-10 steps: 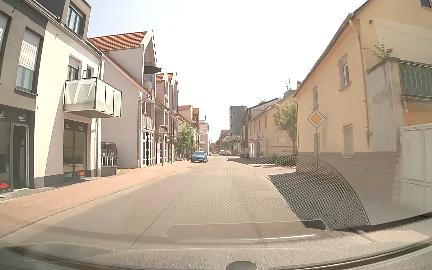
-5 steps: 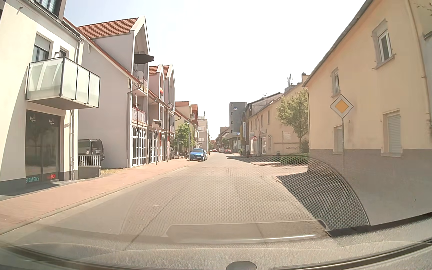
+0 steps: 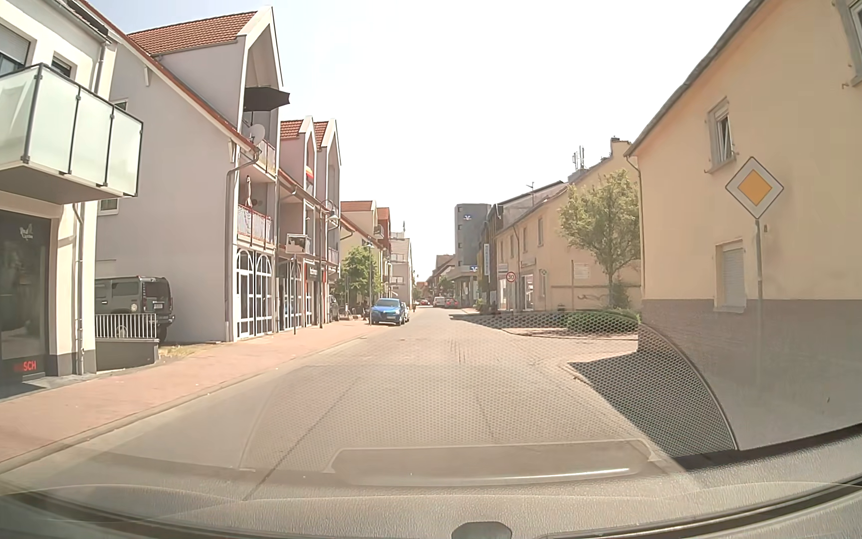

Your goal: Follow the waypoints while adhering to traffic rules and regulations

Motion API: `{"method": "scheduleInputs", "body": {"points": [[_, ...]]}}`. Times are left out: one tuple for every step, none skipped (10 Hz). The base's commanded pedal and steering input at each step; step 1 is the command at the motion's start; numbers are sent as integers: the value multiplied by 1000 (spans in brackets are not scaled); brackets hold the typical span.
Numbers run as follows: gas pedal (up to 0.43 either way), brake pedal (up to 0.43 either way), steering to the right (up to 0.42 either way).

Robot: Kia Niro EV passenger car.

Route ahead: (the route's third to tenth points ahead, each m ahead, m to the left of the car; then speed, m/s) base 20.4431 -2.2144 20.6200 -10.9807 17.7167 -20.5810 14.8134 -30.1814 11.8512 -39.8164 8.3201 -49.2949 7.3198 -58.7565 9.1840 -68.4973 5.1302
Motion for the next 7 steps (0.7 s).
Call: {"method": "scheduleInputs", "body": {"points": [[0,73,15],[0,49,18],[0,43,20],[0,43,19],[0,55,18],[0,73,19],[0,110,20]]}}
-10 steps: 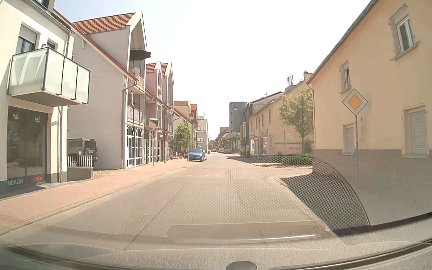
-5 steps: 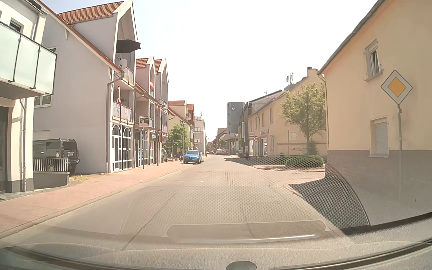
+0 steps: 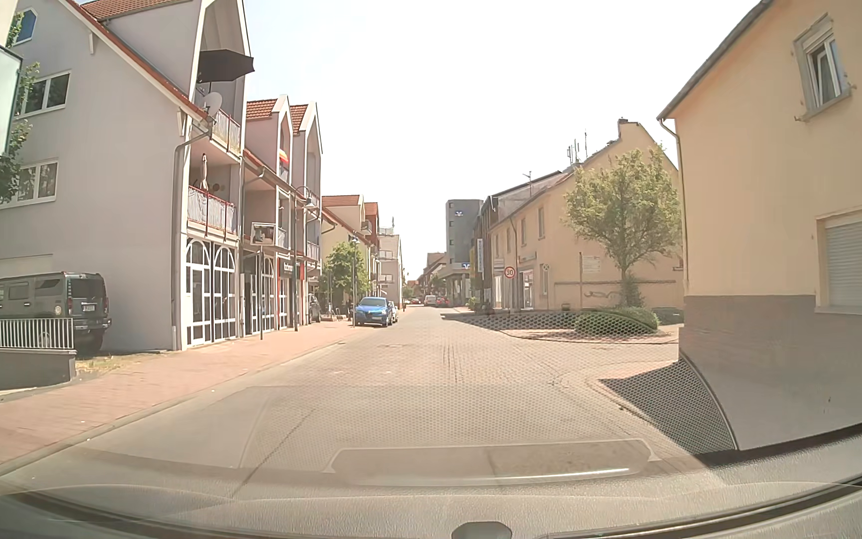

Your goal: Follow the waypoints while adhering to traffic rules and regulations

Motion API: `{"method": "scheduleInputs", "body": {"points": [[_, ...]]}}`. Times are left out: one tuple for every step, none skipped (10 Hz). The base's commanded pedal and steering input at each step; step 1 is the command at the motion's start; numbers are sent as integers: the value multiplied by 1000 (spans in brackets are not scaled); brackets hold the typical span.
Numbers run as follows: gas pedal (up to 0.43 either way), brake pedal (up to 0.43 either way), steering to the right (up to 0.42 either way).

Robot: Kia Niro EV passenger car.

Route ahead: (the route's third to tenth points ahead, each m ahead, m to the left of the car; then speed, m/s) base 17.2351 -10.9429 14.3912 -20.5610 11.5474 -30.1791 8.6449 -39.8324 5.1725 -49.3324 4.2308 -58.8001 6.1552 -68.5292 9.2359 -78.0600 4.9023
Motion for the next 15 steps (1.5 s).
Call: {"method": "scheduleInputs", "body": {"points": [[0,128,20],[0,159,20],[0,195,21],[0,207,23],[0,220,24],[0,220,24],[0,226,24],[0,226,26],[0,250,26],[0,268,27],[0,287,29],[0,287,30],[0,287,30],[0,293,30],[0,287,30]]}}
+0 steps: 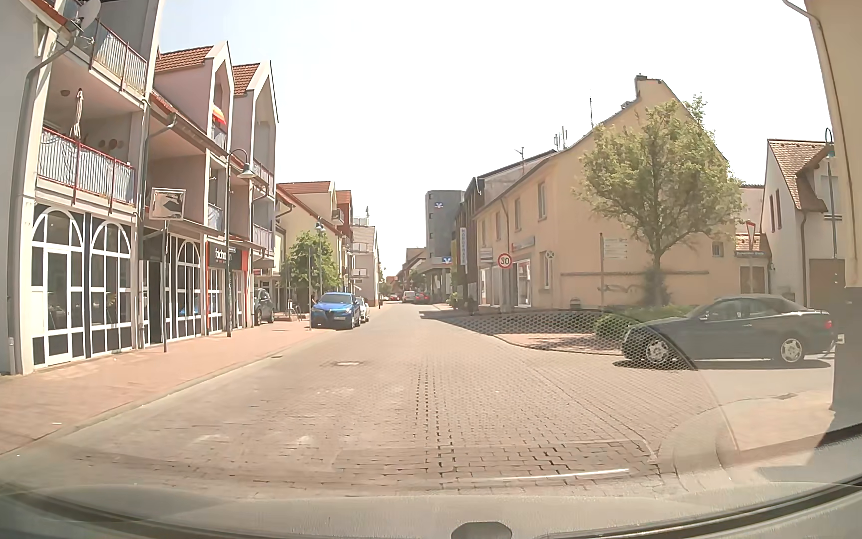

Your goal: Follow the waypoints while adhering to traffic rules and regulations

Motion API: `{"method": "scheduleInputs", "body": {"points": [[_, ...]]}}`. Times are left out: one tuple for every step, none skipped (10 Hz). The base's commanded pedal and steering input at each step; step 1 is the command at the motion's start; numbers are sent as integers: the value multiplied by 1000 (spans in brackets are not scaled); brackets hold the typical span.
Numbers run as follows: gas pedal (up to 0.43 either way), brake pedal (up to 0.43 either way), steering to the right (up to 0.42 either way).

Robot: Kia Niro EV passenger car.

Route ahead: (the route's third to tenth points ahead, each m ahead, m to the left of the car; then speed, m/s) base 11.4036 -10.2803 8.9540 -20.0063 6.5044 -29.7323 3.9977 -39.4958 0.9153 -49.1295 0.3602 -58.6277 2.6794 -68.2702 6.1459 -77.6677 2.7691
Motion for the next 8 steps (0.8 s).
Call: {"method": "scheduleInputs", "body": {"points": [[0,287,30],[0,287,30],[0,274,30],[0,244,30],[0,213,30],[0,189,30],[0,177,30],[0,171,30]]}}
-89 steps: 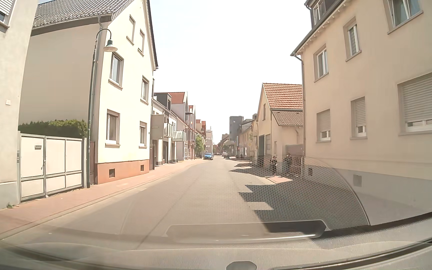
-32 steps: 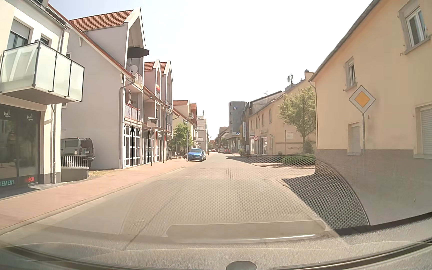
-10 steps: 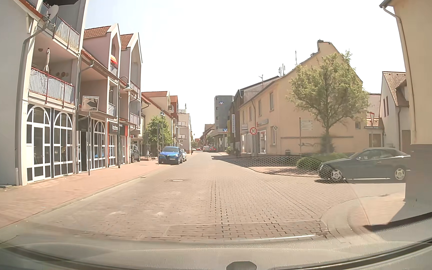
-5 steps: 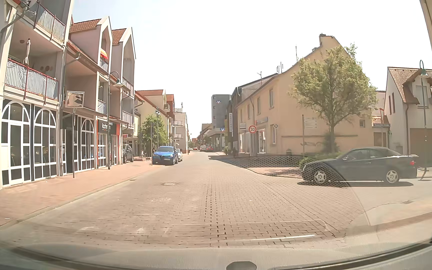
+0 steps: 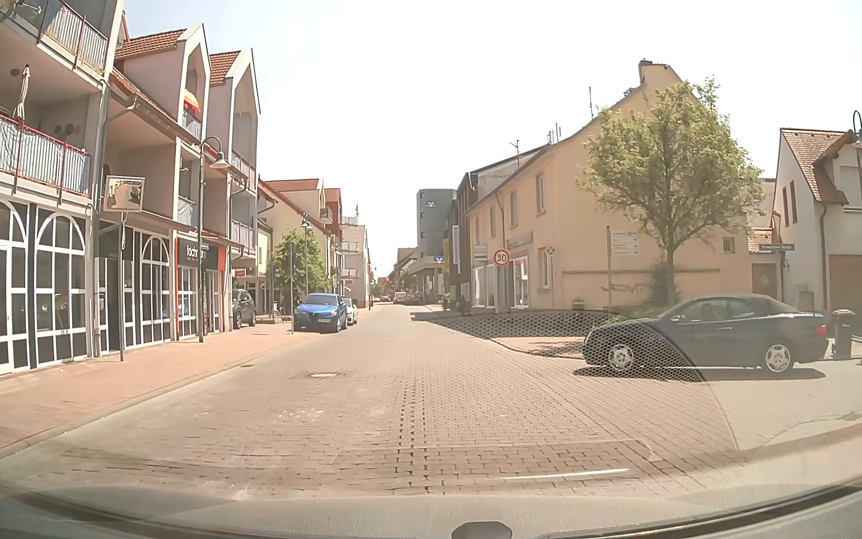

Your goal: Follow the waypoints while adhering to traffic rules and regulations

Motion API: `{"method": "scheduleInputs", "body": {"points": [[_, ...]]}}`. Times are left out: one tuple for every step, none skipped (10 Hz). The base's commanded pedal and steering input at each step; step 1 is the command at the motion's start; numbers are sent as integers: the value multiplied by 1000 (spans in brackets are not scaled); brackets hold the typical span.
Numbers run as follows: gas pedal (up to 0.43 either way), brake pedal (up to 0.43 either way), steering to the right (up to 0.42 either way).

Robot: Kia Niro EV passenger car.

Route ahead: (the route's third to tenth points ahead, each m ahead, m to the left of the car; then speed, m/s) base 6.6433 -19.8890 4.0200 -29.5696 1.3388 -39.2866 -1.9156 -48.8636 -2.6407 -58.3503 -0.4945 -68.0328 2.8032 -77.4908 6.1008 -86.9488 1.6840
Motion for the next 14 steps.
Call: {"method": "scheduleInputs", "body": {"points": [[0,171,30],[0,171,30],[0,171,31],[0,165,33],[0,146,34],[0,128,34],[0,128,34],[0,104,34],[0,61,36],[0,43,41],[0,24,46],[0,0,49],[0,0,54],[0,0,60]]}}
